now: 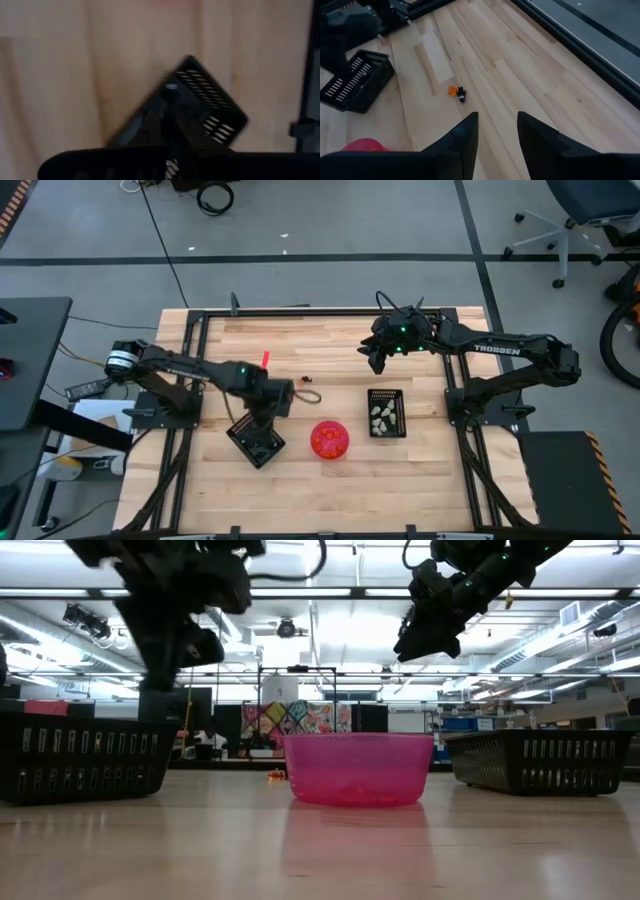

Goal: Sort Halloween decoration
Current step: Put the black skeleton toy into the bottom black bin, then put the orange pumpkin toy into the pink bowl

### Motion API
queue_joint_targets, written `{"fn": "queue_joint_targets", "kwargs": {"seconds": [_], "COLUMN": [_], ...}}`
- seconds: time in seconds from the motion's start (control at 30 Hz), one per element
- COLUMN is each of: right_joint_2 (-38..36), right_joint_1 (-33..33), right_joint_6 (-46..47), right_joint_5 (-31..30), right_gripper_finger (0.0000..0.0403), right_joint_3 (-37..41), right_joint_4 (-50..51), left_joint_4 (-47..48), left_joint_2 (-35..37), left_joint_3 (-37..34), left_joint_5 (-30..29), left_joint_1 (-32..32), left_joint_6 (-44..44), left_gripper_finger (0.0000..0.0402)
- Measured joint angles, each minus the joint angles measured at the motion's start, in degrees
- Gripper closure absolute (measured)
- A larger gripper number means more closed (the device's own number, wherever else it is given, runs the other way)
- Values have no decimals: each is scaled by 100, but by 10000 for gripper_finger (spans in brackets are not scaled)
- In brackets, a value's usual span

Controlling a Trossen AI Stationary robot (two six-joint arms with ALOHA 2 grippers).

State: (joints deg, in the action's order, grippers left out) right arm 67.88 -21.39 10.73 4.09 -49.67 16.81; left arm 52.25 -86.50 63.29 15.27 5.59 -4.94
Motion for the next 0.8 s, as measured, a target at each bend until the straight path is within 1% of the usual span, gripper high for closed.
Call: {"fn": "queue_joint_targets", "kwargs": {"seconds": [0.17,0.3,0.4,0.47,0.57,0.63,0.73,0.8], "right_joint_2": [0,0,0,0,0,0,0,0], "right_joint_1": [0,0,0,2,0,0,1,1], "right_joint_6": [-1,-1,0,-1,0,-1,-25,-31], "right_joint_5": [0,3,45,69,68,68,67,66], "right_gripper_finger": [263,263,263,263,263,263,263,263], "right_joint_3": [0,0,0,0,0,0,0,0], "right_joint_4": [-10,-10,-7,-8,-8,-8,-25,-53], "left_joint_4": [4,-378,-789,-794,-954,-897,-891,-874], "left_joint_2": [-63,-32,9,20,26,31,42,42], "left_joint_3": [-55,-531,-786,-857,-842,-815,-739,-673], "left_joint_5": [9,-36,131,148,157,159,243,262], "left_joint_1": [442,530,566,591,575,550,525,486], "left_joint_6": [-262,-999,-1446,-1610,-1651,-1649,-1647,-1651], "left_gripper_finger": [393,382,353,326,285,264,244,241]}}
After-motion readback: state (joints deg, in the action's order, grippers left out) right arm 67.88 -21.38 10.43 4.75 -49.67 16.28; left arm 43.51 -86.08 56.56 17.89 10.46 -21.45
